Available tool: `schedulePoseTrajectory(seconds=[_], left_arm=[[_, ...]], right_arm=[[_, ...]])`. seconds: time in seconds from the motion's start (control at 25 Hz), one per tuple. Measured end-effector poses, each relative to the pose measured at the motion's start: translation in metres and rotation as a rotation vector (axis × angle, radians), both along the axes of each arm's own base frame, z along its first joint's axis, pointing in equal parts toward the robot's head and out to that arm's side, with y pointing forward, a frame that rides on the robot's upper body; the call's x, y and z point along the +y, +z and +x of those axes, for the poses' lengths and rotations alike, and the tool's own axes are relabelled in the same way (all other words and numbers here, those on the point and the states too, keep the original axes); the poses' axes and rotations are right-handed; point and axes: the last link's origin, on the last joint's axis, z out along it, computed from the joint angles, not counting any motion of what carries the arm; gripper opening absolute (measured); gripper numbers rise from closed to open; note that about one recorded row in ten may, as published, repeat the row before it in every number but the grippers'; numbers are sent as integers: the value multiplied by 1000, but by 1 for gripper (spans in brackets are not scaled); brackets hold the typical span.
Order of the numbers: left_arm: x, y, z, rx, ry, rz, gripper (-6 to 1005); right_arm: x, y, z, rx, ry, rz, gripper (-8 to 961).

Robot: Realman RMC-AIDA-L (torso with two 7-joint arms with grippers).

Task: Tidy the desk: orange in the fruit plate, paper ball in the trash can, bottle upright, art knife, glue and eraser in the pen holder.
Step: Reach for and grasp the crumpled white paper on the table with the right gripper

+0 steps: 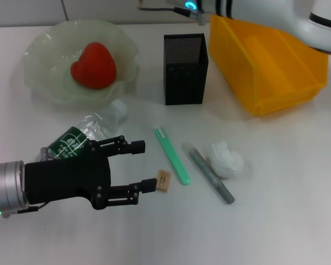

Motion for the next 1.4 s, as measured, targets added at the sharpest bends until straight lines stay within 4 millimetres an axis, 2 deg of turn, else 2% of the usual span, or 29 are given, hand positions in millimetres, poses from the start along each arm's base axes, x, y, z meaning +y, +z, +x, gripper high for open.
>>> schedulePoseTrajectory(seconds=[0.12, 0.16, 0.2, 0.28, 0.36, 0.4, 0.48, 0.52, 0.64, 0.84, 1.04, 1.24, 1.4], left_arm=[[0, 0, 0, 0, 0, -1, 780], [0, -1, 0, 1, -2, -4, 780], [-1, -1, 0, 1, -3, -5, 780], [-1, -1, 0, 1, -3, -6, 780], [-1, -2, 1, -2, -4, -9, 780], [-1, -2, 1, -3, -4, -9, 780], [-1, -2, 1, -4, -3, -8, 781], [-1, -2, 1, -5, -3, -8, 781], [-1, -2, 1, -5, -3, -8, 781], [0, -2, 2, -5, 3, -10, 781], [2, -1, 3, -7, 2, -11, 780], [4, -1, 4, -7, 11, -18, 780], [4, -1, 5, -6, 14, -20, 780]], right_arm=[[-7, 8, 6, 51, 6, -14, 635], [-17, 15, 15, 107, 20, -52, 635], [-17, 15, 15, 107, 20, -52, 634], [-28, 25, 28, 168, 29, -92, 634], [-48, 43, 51, 259, 49, -151, 634], [-48, 43, 51, 259, 49, -151, 634], [-64, 55, 68, 317, 67, -187, 633], [-79, 65, 86, 354, 80, -224, 633], [-93, 77, 106, 373, 71, -260, 634], [-120, 99, 157, 356, -15, -326, 643], [-144, 113, 199, 290, -81, -345, 676], [-162, 114, 225, 208, -154, -396, 709], [-165, 111, 234, 93, -179, -426, 735]])
